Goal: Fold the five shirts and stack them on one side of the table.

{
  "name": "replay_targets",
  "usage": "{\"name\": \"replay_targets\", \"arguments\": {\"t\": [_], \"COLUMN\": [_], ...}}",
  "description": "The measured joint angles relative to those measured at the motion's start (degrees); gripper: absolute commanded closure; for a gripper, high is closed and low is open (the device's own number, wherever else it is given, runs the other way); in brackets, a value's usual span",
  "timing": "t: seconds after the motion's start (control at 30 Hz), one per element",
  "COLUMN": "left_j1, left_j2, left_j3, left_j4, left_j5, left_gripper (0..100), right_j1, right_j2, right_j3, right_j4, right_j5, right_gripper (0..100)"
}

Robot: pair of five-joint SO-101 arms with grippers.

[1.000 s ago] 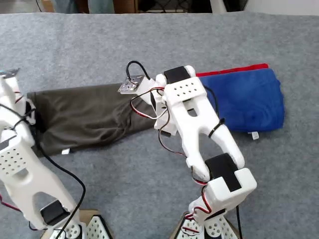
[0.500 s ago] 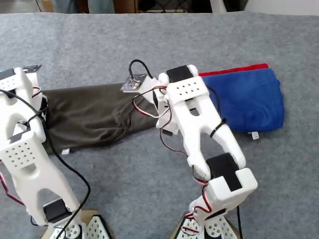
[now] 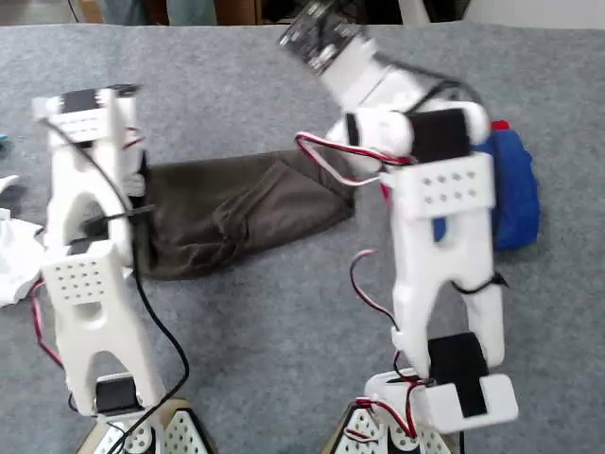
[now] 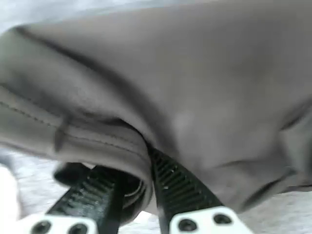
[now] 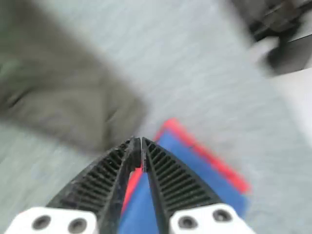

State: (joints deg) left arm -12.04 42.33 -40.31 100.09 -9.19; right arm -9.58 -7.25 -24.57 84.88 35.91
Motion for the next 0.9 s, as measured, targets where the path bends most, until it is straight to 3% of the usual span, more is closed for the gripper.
{"name": "replay_targets", "arguments": {"t": [0.3,0.57,0.9], "left_j1": [16.2,30.3,35.3], "left_j2": [-2.6,-6.2,-6.2], "left_j3": [0.7,-1.6,-1.8], "left_j4": [0.0,-1.2,-11.3], "left_j5": [9.9,14.4,20.1], "left_gripper": [97,97,97], "right_j1": [11.5,26.2,34.1], "right_j2": [-1.5,-1.5,-1.5], "right_j3": [-4.2,-4.3,-4.1], "right_j4": [-6.9,-9.5,-14.9], "right_j5": [-14.9,-15.8,-15.8], "right_gripper": [98.4,98.4,98.4]}}
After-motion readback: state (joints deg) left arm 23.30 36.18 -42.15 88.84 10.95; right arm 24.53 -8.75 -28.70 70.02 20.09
